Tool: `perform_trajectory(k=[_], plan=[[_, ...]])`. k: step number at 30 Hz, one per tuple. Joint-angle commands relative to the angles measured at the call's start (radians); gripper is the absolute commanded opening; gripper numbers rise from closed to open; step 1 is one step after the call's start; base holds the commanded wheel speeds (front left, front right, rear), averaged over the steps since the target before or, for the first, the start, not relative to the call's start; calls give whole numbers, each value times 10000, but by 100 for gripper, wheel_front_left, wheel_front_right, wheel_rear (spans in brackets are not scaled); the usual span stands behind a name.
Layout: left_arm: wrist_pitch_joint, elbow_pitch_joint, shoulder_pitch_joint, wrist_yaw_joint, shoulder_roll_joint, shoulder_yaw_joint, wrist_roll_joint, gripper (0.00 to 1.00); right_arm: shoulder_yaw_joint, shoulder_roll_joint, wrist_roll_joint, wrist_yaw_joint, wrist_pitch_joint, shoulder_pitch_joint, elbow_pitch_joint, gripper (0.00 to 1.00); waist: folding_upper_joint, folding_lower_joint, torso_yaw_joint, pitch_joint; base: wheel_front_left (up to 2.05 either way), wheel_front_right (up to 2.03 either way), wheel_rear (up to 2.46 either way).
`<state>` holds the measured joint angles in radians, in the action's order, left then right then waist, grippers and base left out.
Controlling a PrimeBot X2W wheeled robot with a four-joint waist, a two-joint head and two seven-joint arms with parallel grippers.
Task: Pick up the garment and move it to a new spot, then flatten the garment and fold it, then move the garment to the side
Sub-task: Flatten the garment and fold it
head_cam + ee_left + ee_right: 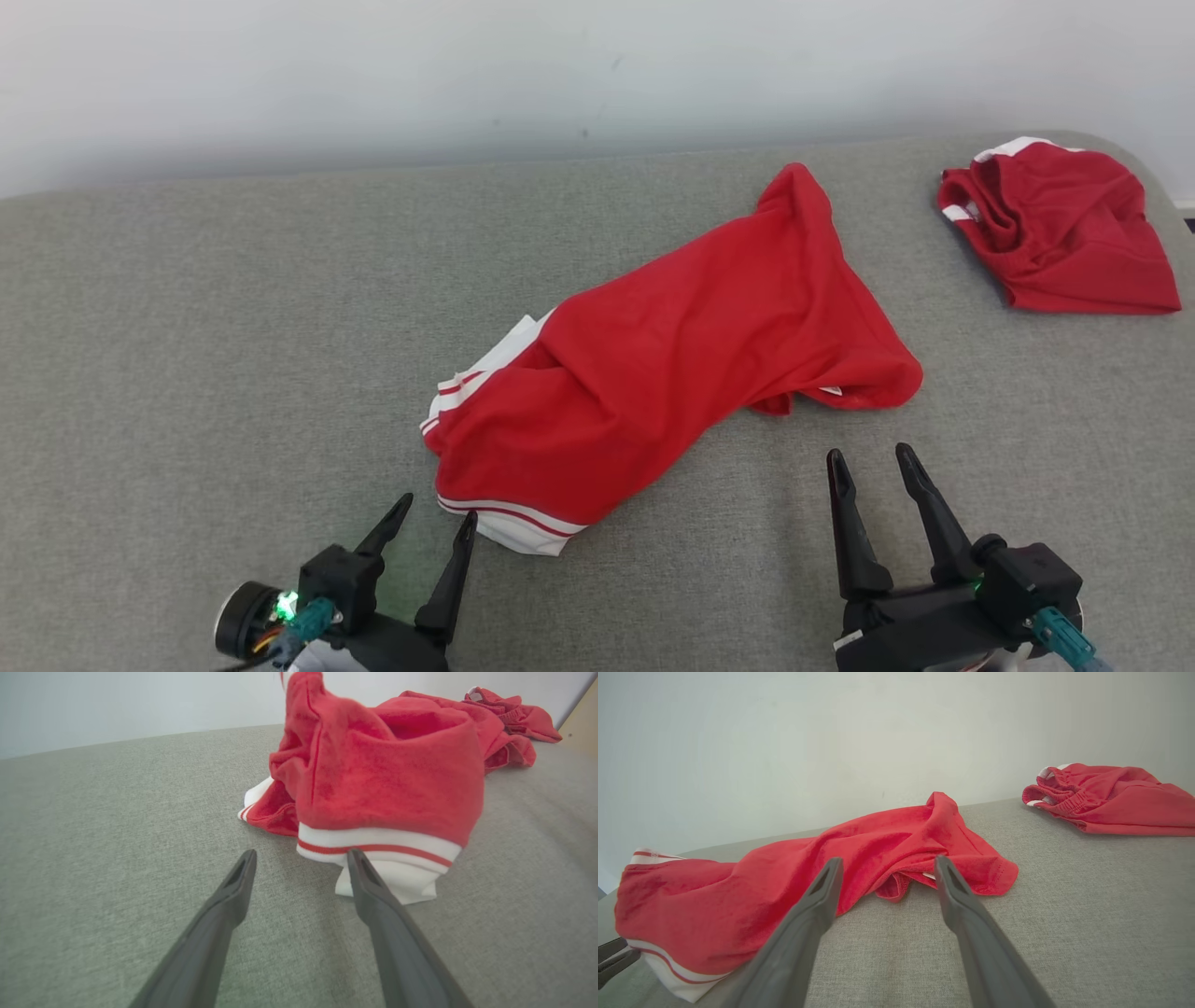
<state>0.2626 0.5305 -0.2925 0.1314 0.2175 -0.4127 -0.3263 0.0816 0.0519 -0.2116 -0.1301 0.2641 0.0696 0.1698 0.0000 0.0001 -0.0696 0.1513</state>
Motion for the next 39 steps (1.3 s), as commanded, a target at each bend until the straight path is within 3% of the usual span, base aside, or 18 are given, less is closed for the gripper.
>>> perform_trajectory(k=[1,4,6,7,17,29,39], plan=[[20,228,-260,-19,34,-164,-196,100,44,-29,-83,-2,-1,114,19,100,0,-1,-82,61,0,0,0],[19,480,-468,-19,42,-379,-444,100,63,-30,-100,-2,-1,101,44,100,0,-1,-120,88,0,0,0],[20,517,-677,-19,87,-549,-611,14,53,-28,-107,-2,-1,94,61,100,0,-1,-141,110,0,0,0],[20,490,-710,-19,78,-652,-736,0,40,-30,-94,-2,-1,82,66,100,0,-1,-140,113,0,0,0],[20,-1038,-244,-19,479,-1288,-766,0,-180,-29,-105,-2,0,-117,141,100,0,-1,379,-30,0,0,0],[11,-4122,2108,-19,1346,-2094,-817,0,-427,-24,-101,-2,0,-363,170,100,0,-1,1343,-219,0,0,0],[-969,-6496,3577,-213,2053,-2374,-1351,0,-677,-25,46,-2,0,-238,187,100,0,-1,1662,-32,0,0,0]])
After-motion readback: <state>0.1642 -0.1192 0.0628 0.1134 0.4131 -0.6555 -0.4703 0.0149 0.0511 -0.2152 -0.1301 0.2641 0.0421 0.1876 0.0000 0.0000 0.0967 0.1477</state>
